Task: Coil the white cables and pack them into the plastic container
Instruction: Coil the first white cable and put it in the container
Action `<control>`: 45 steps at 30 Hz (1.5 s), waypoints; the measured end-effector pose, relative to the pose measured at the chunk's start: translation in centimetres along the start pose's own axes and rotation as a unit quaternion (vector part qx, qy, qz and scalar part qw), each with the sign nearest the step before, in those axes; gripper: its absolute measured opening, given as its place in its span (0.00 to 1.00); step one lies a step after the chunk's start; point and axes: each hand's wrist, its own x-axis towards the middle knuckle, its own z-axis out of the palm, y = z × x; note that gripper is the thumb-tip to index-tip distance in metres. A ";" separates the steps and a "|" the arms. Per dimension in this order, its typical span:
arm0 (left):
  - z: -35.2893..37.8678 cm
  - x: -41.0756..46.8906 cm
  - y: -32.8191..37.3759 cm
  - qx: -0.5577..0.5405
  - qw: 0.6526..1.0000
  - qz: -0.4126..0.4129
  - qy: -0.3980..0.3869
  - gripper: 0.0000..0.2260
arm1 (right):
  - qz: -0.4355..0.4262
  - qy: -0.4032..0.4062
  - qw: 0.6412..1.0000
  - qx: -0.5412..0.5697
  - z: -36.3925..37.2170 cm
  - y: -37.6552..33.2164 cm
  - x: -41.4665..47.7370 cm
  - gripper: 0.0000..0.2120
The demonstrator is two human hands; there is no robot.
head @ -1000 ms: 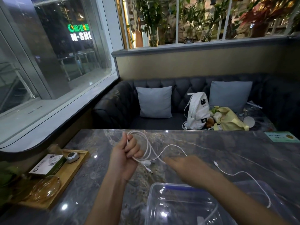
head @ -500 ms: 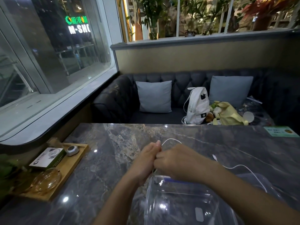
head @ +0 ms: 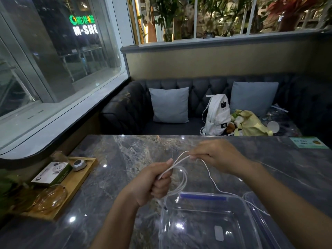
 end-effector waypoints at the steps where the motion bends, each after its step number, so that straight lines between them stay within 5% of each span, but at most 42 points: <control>1: -0.1 0.0 0.1 -0.050 0.999 -0.004 -0.018 0.19 | -0.014 0.008 0.999 -0.032 0.5 0.2 -0.1 0.08; 5: -0.1 0.5 -0.1 -0.128 0.992 0.005 0.003 0.17 | -0.001 -0.057 0.988 -0.142 3.5 0.2 0.0 0.12; 8: -0.2 0.7 -0.1 -0.137 0.990 -0.002 0.039 0.17 | 0.085 -0.076 0.986 0.123 3.7 -0.8 0.1 0.13; 10: -0.4 0.7 -0.1 -0.135 0.989 -0.005 0.053 0.18 | 0.138 -0.046 0.928 0.342 3.7 -1.6 -0.1 0.13; 12: -0.6 0.7 -0.1 -0.132 0.989 -0.005 0.062 0.19 | 0.162 -0.034 0.893 0.419 4.1 -2.1 -0.2 0.14; 16: -0.4 0.8 -0.1 -0.114 0.988 0.002 0.102 0.19 | 0.186 -0.016 0.885 0.428 5.6 -3.5 0.3 0.11; 23: 0.4 2.4 -0.7 -0.067 0.924 0.119 0.358 0.16 | 0.275 0.066 0.848 0.449 8.0 -5.3 0.9 0.16; 27: 0.2 2.7 -0.3 -0.102 0.922 0.157 0.340 0.13 | 0.293 0.103 0.833 0.457 8.3 -5.4 1.2 0.15; 30: 0.0 2.6 -0.2 0.042 0.955 0.110 0.274 0.17 | 0.306 0.123 0.826 0.458 8.3 -4.7 1.3 0.15; 33: -0.7 2.3 0.3 0.184 0.957 0.034 0.219 0.21 | 0.285 0.088 0.865 0.404 7.6 -3.5 1.2 0.15; 37: -1.0 2.3 1.3 0.263 0.951 0.040 0.159 0.18 | 0.205 -0.012 0.942 0.264 6.9 -2.5 1.2 0.13; 45: -0.2 3.4 0.7 0.253 0.955 -0.010 0.154 0.18 | 0.183 -0.010 0.948 0.262 6.4 -2.4 1.1 0.14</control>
